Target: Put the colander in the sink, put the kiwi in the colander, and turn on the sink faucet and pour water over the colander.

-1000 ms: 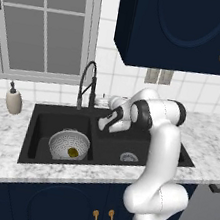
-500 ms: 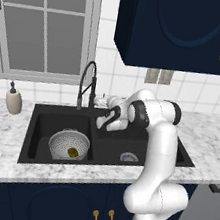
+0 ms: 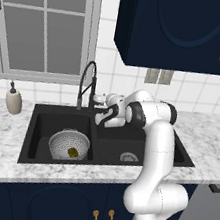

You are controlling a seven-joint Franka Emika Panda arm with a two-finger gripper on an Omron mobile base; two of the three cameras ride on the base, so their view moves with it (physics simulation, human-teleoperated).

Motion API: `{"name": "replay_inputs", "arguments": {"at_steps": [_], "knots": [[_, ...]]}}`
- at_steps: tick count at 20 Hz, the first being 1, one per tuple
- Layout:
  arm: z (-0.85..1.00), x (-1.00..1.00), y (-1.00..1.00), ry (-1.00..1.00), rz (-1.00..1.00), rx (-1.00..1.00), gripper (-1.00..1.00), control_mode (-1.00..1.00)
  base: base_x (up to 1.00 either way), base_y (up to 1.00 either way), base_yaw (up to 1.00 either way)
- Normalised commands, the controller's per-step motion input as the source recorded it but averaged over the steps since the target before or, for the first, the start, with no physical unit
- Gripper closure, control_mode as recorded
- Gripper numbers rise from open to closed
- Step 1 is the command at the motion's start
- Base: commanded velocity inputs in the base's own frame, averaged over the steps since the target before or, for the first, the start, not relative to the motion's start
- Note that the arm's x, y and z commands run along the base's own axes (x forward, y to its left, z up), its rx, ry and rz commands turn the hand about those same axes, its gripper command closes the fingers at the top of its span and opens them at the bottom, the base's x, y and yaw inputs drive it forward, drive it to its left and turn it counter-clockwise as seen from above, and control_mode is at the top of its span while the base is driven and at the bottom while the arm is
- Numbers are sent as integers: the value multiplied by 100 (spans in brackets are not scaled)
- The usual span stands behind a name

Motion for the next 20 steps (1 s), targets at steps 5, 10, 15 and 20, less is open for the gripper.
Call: {"name": "replay_inputs", "arguments": {"at_steps": [5, 10, 15, 20], "knots": [[0, 18, 0, 0, 0, 0, -100, -100, 0, 0, 0], [-2, 18, 0, 0, 0, 0, -100, -100, 0, 0, 0], [-3, 2, 0, 0, 0, 0, -100, -100, 0, 0, 0], [0, 0, -9, 0, 0, 0, -100, -100, 0, 0, 0]]}}
